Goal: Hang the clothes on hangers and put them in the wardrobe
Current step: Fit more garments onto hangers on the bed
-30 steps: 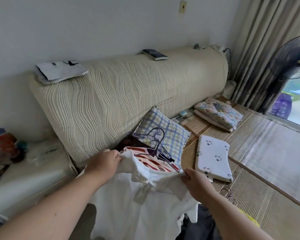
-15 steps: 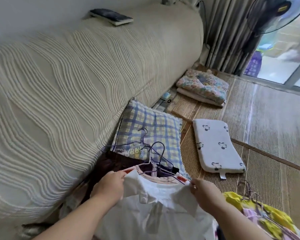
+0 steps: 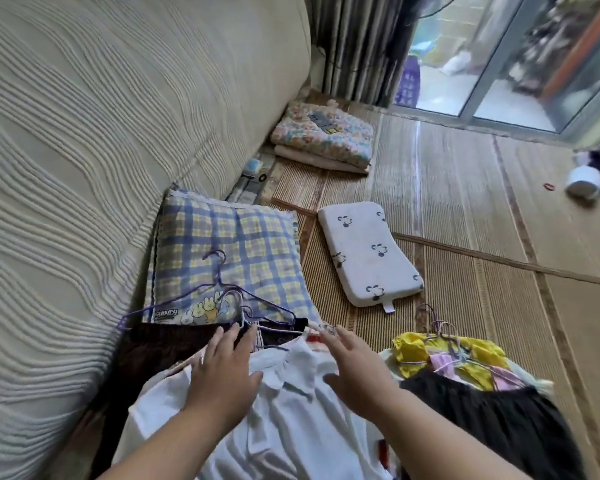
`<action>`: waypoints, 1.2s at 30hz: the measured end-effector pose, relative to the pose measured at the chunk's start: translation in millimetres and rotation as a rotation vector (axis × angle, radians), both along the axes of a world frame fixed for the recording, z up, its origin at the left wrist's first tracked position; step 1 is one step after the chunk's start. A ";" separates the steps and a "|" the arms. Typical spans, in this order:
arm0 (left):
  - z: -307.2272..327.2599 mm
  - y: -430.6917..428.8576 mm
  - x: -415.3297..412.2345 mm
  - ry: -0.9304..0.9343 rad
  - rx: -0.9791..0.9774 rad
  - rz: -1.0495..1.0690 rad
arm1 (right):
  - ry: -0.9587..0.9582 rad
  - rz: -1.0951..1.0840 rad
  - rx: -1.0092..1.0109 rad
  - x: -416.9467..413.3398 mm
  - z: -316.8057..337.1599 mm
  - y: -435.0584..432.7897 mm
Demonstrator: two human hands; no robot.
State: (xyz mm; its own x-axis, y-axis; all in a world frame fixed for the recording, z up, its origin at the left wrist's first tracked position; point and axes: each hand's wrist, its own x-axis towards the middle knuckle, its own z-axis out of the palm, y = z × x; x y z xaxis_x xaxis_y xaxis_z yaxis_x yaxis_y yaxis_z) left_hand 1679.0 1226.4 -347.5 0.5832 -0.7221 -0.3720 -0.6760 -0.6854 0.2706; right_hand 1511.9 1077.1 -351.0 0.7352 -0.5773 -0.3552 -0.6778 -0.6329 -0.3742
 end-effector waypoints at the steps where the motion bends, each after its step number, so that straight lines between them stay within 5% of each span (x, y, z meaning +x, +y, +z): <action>1: 9.0 -10.8 -13.3 0.001 -0.038 -0.042 | 0.021 0.010 -0.025 -14.0 8.4 -2.4; 12: 105.3 -115.2 -263.6 -0.004 -0.277 -0.581 | 0.033 -0.397 -0.136 -284.4 103.7 -21.7; 26: 162.0 -116.7 -722.0 0.089 -0.309 -0.991 | 0.101 -0.921 -0.137 -802.4 182.5 67.0; 36: 134.1 -170.3 -864.1 0.160 -0.246 -1.066 | 0.035 -1.048 -0.071 -938.0 158.7 42.6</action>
